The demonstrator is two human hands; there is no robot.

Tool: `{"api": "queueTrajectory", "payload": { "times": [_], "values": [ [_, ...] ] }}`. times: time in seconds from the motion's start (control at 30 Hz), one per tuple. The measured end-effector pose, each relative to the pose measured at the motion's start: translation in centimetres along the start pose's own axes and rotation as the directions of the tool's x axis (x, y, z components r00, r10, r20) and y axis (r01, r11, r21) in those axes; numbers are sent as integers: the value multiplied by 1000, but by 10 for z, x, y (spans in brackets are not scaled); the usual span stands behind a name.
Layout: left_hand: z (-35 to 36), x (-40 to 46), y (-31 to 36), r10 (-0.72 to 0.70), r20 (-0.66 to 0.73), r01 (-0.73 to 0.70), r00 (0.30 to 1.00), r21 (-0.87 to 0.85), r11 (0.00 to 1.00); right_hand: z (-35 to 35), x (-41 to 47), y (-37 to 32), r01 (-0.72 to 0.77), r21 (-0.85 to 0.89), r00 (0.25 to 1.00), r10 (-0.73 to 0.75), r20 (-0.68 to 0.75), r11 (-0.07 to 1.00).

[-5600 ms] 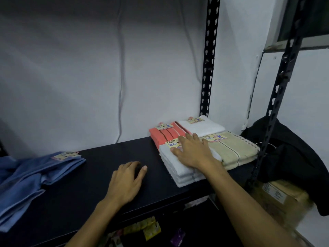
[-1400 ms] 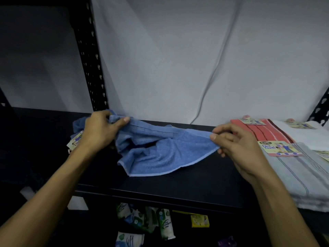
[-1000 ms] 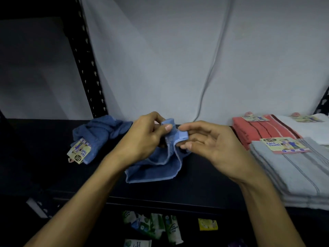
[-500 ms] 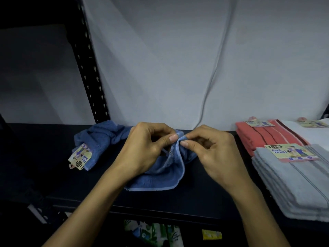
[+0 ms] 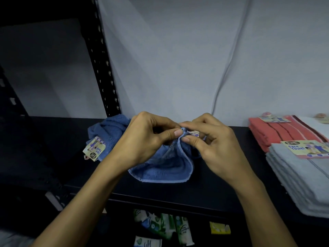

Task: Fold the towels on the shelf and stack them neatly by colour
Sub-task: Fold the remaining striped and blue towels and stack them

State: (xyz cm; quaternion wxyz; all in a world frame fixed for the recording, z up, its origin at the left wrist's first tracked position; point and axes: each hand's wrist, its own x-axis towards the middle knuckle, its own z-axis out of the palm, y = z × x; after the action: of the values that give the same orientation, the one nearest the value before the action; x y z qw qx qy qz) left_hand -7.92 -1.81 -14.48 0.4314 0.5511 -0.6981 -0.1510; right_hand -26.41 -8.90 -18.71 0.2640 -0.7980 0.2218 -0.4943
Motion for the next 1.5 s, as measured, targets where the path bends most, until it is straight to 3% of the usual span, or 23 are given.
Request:
{"api": "queueTrajectory", "payload": {
  "times": [0.17,0.27,0.37,0.53,0.8,1.0,1.2,1.27,1.4,1.5],
  "values": [
    [-3,-5,-5,23,31,-22,999,-26,999,6,6,-2,11,-54,994,-17,-109,998],
    [-5,-4,-19,37,-29,-29,999,238,971,7,19,-9,1,-27,986,-5,-166,1000],
    [-11,-1,-32,-10,-184,85,983,406,910,1,41,-10,-29,-26,974,23,-225,999],
    [-43,-1,-51,-135,-265,230,955,374,898,-21,75,-13,-26,-74,975,9,-221,997],
    [-99,3,-43,-379,-50,382,924,184,906,-53,100,-4,-68,-208,959,7,-282,976],
    [-114,17,-37,-348,-91,358,933,332,873,-67,109,-3,-114,-294,968,38,-249,949],
    [-133,25,-33,-480,47,429,876,380,819,-82,108,-3,-113,-306,986,70,-148,945],
    [-142,27,-28,-449,77,397,890,351,848,-85,105,-1,-95,-312,992,65,-104,945],
    [-158,30,-19,-312,125,303,942,85,949,-97,106,-7,-79,-296,995,59,-74,952],
    [-162,30,-16,-280,272,294,921,-12,956,-111,107,-15,-55,-337,998,53,-13,940]
  ]
}}
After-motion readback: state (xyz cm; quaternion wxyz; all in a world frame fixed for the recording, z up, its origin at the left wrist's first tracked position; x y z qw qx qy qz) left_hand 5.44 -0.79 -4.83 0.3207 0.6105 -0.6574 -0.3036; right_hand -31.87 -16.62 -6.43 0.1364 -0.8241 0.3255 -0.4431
